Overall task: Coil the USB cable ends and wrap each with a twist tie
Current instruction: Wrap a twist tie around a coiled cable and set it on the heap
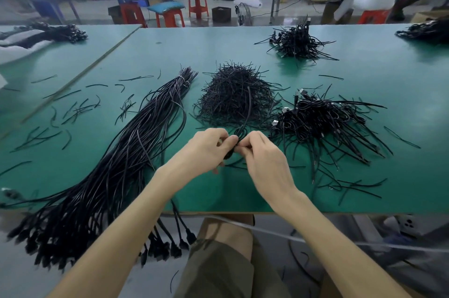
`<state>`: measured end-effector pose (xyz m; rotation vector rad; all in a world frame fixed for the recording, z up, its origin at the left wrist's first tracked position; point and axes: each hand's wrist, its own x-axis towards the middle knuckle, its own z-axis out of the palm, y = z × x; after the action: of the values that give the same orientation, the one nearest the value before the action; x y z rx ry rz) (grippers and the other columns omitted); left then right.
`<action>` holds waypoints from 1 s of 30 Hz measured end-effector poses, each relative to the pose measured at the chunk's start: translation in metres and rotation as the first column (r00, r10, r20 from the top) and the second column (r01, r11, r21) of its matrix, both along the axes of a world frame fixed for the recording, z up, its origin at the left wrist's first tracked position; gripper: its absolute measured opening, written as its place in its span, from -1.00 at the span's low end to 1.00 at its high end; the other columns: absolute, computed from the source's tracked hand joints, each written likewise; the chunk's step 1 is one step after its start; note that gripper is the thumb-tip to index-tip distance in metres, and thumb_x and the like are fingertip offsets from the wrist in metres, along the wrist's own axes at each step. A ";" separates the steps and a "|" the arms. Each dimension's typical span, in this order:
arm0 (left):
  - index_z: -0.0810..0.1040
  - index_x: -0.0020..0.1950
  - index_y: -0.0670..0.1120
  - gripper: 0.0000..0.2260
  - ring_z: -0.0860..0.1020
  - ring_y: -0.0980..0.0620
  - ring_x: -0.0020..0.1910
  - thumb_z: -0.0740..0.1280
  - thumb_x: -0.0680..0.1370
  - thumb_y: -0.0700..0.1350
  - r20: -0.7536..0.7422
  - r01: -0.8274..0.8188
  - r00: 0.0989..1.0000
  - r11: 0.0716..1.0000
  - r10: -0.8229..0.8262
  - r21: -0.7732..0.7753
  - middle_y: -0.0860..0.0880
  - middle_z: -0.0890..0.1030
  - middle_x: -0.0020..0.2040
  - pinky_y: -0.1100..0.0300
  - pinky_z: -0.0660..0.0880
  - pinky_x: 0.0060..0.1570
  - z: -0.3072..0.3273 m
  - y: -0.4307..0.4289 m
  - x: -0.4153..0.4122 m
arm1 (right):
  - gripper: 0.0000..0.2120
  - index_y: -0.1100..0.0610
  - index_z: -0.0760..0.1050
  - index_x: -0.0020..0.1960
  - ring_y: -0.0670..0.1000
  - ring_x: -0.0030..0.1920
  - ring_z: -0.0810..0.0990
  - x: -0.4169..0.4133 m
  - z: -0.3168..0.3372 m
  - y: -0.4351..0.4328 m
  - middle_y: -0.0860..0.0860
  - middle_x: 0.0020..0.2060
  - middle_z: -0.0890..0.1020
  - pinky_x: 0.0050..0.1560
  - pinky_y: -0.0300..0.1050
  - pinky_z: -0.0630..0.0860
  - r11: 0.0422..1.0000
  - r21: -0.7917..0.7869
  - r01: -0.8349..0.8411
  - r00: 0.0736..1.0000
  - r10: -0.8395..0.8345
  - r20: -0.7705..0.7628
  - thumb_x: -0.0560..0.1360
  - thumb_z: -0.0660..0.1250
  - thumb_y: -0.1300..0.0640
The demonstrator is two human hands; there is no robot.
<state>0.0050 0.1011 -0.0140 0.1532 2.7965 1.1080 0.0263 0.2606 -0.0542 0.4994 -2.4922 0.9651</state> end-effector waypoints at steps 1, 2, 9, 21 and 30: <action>0.50 -0.05 -0.14 -0.76 0.70 -0.11 -0.31 0.26 0.69 -0.01 0.055 0.000 0.998 0.988 -0.009 0.152 -0.07 0.66 -0.22 0.04 0.62 -0.34 -0.003 0.002 0.002 | -0.87 0.18 0.47 0.00 0.12 -0.16 0.55 0.000 0.002 0.002 0.02 -0.06 0.56 -0.17 0.08 0.49 1.000 0.004 0.001 1.000 -0.001 0.020 0.63 0.29 0.11; 0.49 -0.02 -0.14 -0.83 0.70 -0.11 -0.34 0.28 0.69 -0.06 0.070 0.007 0.997 0.966 -0.026 0.257 -0.06 0.67 -0.21 0.08 0.59 -0.42 -0.005 0.003 0.003 | -0.86 0.18 0.46 0.05 0.11 -0.16 0.55 0.001 0.005 0.004 0.01 -0.02 0.54 -0.19 0.09 0.51 1.000 0.013 0.008 1.000 -0.009 0.021 0.63 0.29 0.09; 0.64 0.04 -0.12 -0.88 0.52 0.02 -0.47 0.35 0.65 -0.09 -0.166 0.169 0.977 0.961 -0.135 0.217 0.04 0.64 -0.32 0.30 0.37 -0.44 -0.001 0.002 -0.002 | -0.47 0.09 0.45 0.45 0.16 0.30 0.41 -0.003 0.015 0.027 0.12 0.34 0.44 0.29 0.12 0.47 0.941 0.327 0.091 0.968 -0.006 -0.250 0.51 0.47 0.17; 0.54 0.12 -0.20 -0.74 0.63 -0.01 -0.35 0.48 0.55 -0.09 -0.063 0.105 0.994 0.824 -0.084 0.557 -0.10 0.74 -0.19 0.26 0.43 -0.41 -0.019 -0.002 -0.006 | -0.79 0.12 0.60 0.24 0.09 0.11 0.61 -0.016 0.006 0.041 -0.02 0.05 0.63 0.20 0.06 0.40 0.873 0.483 0.068 0.860 0.193 -0.472 0.63 0.32 0.16; 0.54 0.17 -0.21 -0.83 0.66 -0.05 -0.27 0.34 0.66 -0.12 0.008 -0.032 0.999 0.770 0.035 0.637 -0.08 0.73 -0.13 0.16 0.54 -0.32 -0.033 -0.002 -0.016 | -0.61 0.17 0.57 0.28 0.13 -0.07 0.52 -0.084 0.049 0.074 0.10 -0.13 0.60 -0.06 -0.01 0.47 0.875 0.404 0.266 0.863 -0.030 -0.505 0.49 0.45 0.39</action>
<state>-0.0110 0.0990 -0.0465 0.1661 2.2998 2.0291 -0.0573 0.3346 -0.0050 0.5895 -2.2268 0.1287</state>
